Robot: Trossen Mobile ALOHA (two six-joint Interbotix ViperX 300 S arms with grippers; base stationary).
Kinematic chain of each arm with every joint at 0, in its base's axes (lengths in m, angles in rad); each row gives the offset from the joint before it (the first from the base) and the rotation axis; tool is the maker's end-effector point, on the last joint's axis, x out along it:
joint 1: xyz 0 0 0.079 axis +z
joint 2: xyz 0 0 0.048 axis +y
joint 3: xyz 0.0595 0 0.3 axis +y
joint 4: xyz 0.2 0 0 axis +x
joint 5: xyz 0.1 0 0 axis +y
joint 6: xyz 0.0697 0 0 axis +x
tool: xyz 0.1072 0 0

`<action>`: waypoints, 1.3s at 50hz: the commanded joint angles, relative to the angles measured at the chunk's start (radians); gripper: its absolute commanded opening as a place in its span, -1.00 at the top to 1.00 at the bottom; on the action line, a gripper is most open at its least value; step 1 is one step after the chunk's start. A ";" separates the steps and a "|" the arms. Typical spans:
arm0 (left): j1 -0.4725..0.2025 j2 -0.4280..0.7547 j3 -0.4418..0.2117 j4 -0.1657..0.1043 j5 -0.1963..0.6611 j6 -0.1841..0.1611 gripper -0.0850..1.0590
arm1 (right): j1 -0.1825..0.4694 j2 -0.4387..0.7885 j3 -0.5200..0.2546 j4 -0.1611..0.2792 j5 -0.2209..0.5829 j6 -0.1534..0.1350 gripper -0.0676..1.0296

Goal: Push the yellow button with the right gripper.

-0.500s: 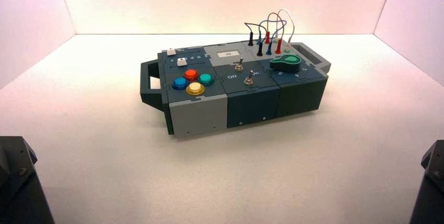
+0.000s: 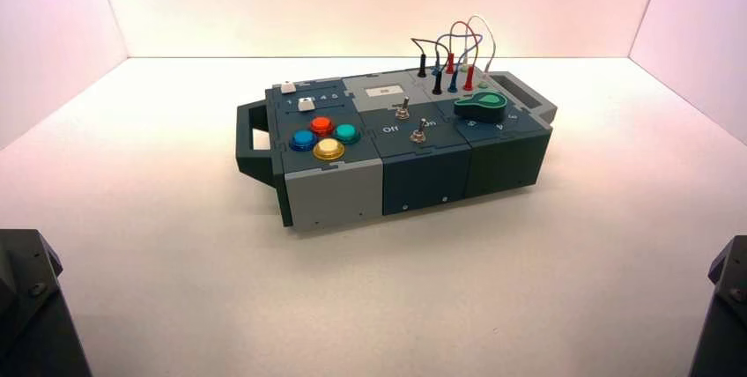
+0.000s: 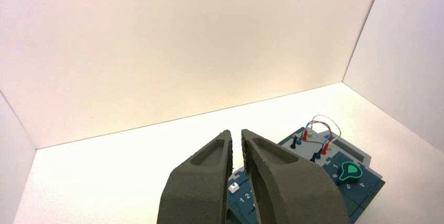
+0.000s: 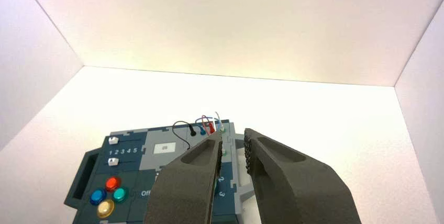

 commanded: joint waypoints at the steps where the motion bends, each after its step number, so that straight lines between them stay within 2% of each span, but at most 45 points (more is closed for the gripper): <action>1: -0.008 0.008 -0.012 -0.003 -0.005 -0.003 0.64 | 0.037 0.018 -0.055 0.002 -0.008 -0.011 0.57; 13: -0.008 0.012 -0.012 -0.003 -0.005 -0.003 0.64 | 0.155 0.109 -0.089 0.002 -0.012 -0.008 0.72; 22: -0.008 0.011 -0.014 -0.003 -0.005 -0.003 0.64 | 0.222 0.178 -0.104 0.008 -0.061 0.005 0.81; 34: -0.009 0.008 -0.014 -0.005 -0.006 -0.005 0.64 | 0.324 0.284 -0.130 0.021 -0.109 0.025 0.82; 42: -0.009 -0.006 -0.012 -0.018 -0.009 -0.014 0.64 | 0.430 0.394 -0.158 0.028 -0.120 0.034 0.83; 51: -0.009 -0.008 -0.011 -0.018 -0.009 -0.014 0.64 | 0.526 0.471 -0.143 0.028 -0.178 0.041 0.85; 65: -0.008 -0.038 0.006 -0.021 -0.028 -0.017 0.64 | 0.623 0.557 -0.124 0.038 -0.206 0.049 0.92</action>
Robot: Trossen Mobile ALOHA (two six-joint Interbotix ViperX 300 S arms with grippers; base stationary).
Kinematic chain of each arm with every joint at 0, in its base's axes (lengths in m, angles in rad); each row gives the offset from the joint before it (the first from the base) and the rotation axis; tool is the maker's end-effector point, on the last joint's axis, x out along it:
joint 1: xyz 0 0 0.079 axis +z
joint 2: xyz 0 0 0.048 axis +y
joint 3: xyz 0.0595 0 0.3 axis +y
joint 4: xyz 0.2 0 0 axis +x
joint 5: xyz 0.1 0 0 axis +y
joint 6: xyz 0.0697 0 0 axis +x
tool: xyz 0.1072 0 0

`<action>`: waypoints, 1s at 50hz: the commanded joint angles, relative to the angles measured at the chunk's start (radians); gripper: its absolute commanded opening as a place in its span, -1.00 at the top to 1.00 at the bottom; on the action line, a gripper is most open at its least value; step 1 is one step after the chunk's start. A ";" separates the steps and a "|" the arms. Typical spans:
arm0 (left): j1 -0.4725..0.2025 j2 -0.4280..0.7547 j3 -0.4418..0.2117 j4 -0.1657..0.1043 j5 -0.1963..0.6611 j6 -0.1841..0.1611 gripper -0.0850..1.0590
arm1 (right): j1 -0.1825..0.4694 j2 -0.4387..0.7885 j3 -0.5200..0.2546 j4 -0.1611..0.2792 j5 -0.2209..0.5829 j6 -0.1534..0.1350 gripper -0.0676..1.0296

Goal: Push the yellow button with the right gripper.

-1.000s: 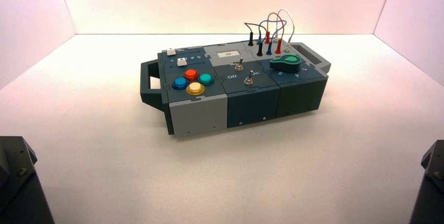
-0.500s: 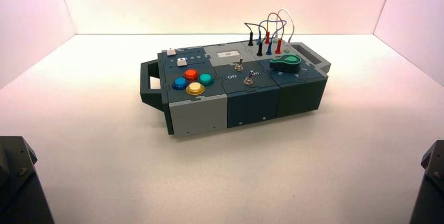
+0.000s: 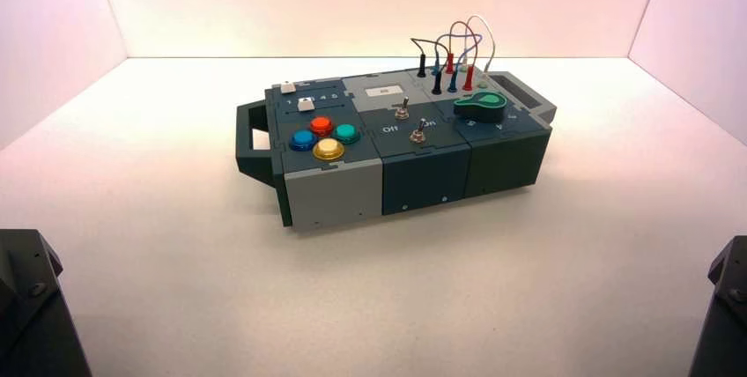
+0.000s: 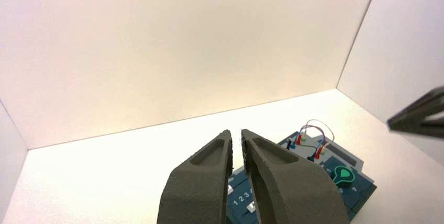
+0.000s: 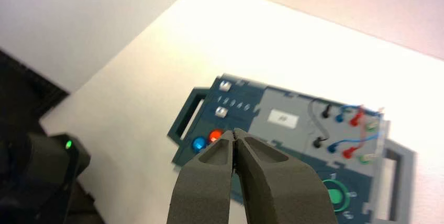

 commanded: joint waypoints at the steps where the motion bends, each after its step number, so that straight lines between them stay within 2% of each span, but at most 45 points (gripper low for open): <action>1: -0.006 -0.011 -0.005 -0.003 -0.023 -0.005 0.64 | 0.044 0.028 -0.003 0.017 -0.026 0.009 0.92; 11: -0.012 -0.008 -0.003 -0.005 -0.025 -0.005 0.64 | 0.124 0.100 0.029 0.074 -0.087 0.021 0.92; 20: -0.021 -0.005 -0.002 -0.003 -0.029 -0.005 0.64 | 0.196 0.202 0.020 0.098 -0.112 0.023 0.92; 32: -0.020 -0.008 -0.002 -0.005 -0.032 -0.005 0.64 | 0.213 0.296 0.015 0.126 -0.143 0.035 0.92; 50: -0.021 -0.005 -0.002 -0.005 -0.032 -0.003 0.64 | 0.235 0.439 -0.025 0.126 -0.144 0.034 0.92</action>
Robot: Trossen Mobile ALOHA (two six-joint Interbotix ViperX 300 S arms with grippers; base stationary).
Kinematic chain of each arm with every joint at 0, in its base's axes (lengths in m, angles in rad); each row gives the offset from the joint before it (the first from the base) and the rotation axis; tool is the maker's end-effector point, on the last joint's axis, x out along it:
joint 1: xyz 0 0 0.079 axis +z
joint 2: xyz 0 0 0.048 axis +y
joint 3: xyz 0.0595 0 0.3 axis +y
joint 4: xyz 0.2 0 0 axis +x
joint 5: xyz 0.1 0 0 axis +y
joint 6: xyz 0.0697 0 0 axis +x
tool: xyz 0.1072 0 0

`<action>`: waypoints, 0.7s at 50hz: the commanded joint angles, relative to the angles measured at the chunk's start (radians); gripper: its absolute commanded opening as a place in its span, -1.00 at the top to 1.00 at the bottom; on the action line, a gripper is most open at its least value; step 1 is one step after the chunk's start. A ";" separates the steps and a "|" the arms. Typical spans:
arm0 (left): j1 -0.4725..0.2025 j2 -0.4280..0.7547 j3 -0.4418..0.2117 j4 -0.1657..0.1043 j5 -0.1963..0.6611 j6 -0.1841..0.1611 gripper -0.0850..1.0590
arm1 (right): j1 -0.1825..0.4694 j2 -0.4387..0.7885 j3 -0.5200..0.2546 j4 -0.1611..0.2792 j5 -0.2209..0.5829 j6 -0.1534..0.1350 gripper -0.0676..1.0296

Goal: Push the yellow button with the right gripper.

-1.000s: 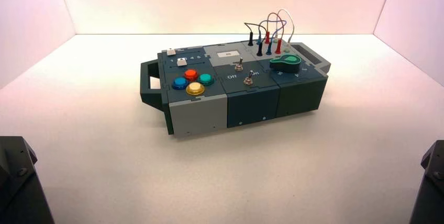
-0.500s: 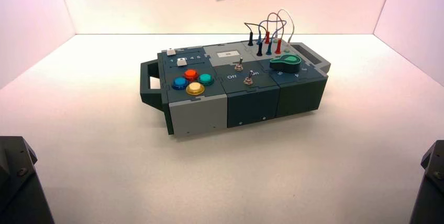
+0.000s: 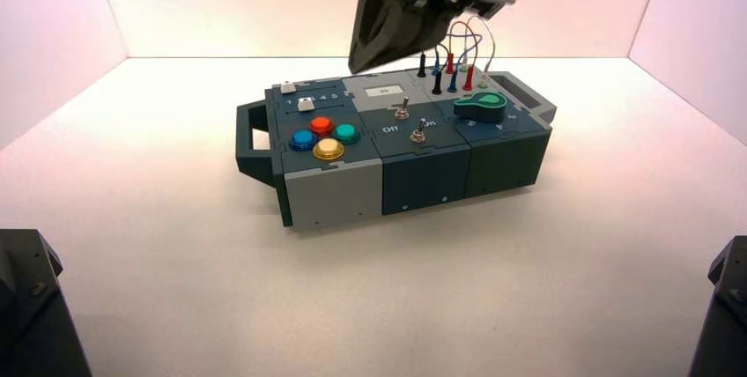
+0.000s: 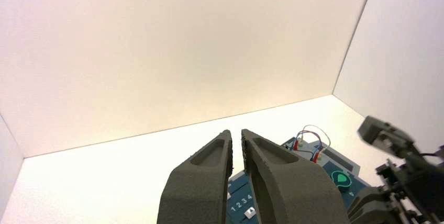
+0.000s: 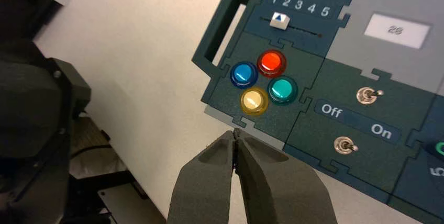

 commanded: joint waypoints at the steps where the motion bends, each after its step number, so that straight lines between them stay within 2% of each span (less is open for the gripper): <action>1: -0.005 0.015 -0.012 -0.003 -0.012 -0.002 0.64 | 0.028 0.034 -0.049 0.005 -0.009 0.002 0.92; 7: -0.005 0.012 -0.012 -0.002 -0.011 -0.003 0.64 | 0.061 0.101 -0.089 0.008 -0.009 0.003 0.92; 15: -0.005 0.012 -0.012 -0.002 -0.012 -0.002 0.64 | 0.072 0.173 -0.120 0.025 -0.017 0.008 0.92; 20: -0.005 0.009 -0.012 -0.002 -0.011 -0.002 0.64 | 0.071 0.183 -0.117 0.031 -0.040 0.014 0.92; 35: -0.005 0.003 -0.012 -0.002 -0.012 0.000 0.64 | 0.060 0.209 -0.098 0.031 -0.044 0.021 0.92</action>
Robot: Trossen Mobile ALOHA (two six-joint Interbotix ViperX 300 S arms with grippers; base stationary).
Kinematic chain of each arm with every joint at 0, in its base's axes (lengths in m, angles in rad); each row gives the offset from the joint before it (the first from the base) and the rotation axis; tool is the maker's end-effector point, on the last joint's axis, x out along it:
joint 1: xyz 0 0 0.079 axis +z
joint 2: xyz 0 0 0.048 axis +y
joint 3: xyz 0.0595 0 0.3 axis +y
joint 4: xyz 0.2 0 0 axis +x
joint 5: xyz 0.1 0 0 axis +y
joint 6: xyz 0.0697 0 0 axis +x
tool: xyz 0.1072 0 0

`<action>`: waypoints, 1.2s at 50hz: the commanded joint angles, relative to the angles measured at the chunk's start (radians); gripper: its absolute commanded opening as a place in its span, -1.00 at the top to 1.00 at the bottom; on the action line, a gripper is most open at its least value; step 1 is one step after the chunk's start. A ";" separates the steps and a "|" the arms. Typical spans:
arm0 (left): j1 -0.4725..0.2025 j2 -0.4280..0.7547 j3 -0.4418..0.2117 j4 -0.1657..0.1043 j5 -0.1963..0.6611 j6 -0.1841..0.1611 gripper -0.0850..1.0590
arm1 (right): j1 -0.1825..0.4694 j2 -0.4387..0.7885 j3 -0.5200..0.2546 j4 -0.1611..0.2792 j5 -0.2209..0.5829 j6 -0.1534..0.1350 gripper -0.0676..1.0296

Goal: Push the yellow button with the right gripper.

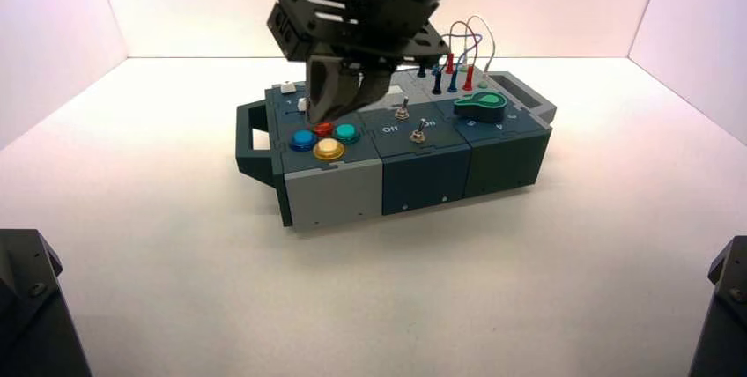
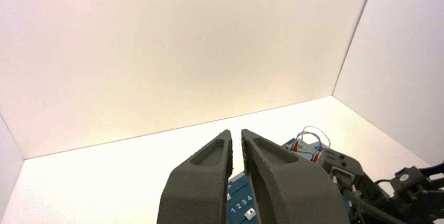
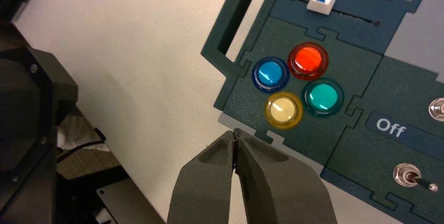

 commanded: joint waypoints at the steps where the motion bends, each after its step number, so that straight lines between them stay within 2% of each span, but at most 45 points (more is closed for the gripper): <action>1: -0.005 0.008 -0.012 -0.002 -0.009 -0.002 0.64 | -0.006 0.003 -0.006 0.005 -0.014 0.005 0.92; 13: -0.005 0.005 -0.014 -0.002 -0.011 0.000 0.64 | -0.043 0.018 -0.005 -0.008 -0.018 -0.002 0.92; 45: -0.005 -0.009 -0.014 -0.002 -0.011 -0.002 0.64 | -0.044 0.109 -0.063 -0.012 -0.018 -0.002 0.92; 60: -0.005 -0.009 -0.014 -0.002 -0.011 0.000 0.64 | -0.077 0.144 -0.074 -0.014 -0.031 -0.003 0.92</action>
